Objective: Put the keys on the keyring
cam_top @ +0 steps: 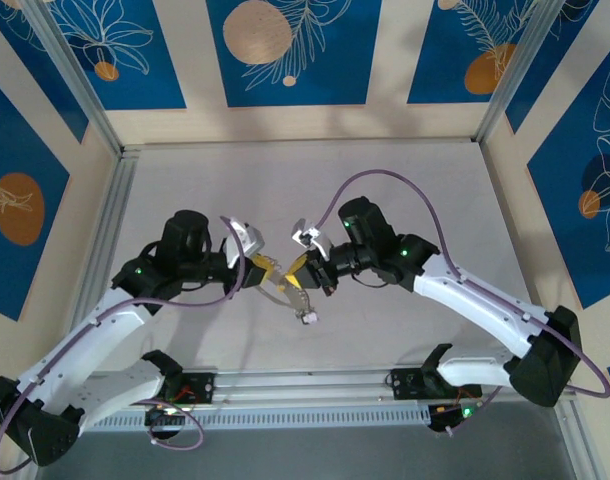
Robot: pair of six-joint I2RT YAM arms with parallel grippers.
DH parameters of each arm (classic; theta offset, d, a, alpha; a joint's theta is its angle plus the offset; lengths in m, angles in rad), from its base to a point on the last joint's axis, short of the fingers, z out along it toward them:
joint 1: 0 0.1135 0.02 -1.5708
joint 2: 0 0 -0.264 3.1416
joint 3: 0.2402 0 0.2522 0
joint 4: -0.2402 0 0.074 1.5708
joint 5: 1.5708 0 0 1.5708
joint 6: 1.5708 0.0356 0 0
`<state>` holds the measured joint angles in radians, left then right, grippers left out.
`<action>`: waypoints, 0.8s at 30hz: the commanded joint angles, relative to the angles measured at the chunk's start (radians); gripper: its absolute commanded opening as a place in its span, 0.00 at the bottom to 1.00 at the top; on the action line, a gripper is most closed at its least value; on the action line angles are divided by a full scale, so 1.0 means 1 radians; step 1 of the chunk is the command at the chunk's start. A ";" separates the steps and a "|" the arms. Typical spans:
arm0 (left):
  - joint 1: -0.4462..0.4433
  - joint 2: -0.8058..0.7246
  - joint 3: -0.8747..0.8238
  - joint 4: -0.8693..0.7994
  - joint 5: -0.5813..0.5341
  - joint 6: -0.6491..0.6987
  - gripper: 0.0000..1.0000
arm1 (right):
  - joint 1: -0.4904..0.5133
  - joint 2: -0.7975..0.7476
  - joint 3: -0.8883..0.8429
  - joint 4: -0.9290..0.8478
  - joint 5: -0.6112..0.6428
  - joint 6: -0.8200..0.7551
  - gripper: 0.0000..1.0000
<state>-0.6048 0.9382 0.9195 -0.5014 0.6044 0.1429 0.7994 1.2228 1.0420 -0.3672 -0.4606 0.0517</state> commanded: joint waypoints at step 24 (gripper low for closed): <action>-0.096 -0.010 0.051 -0.039 -0.164 0.087 0.00 | 0.007 0.059 0.052 0.034 0.014 0.074 0.00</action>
<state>-0.6846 0.9401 0.9314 -0.5446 0.4385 0.2092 0.8040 1.2724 1.0580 -0.3382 -0.4637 0.1081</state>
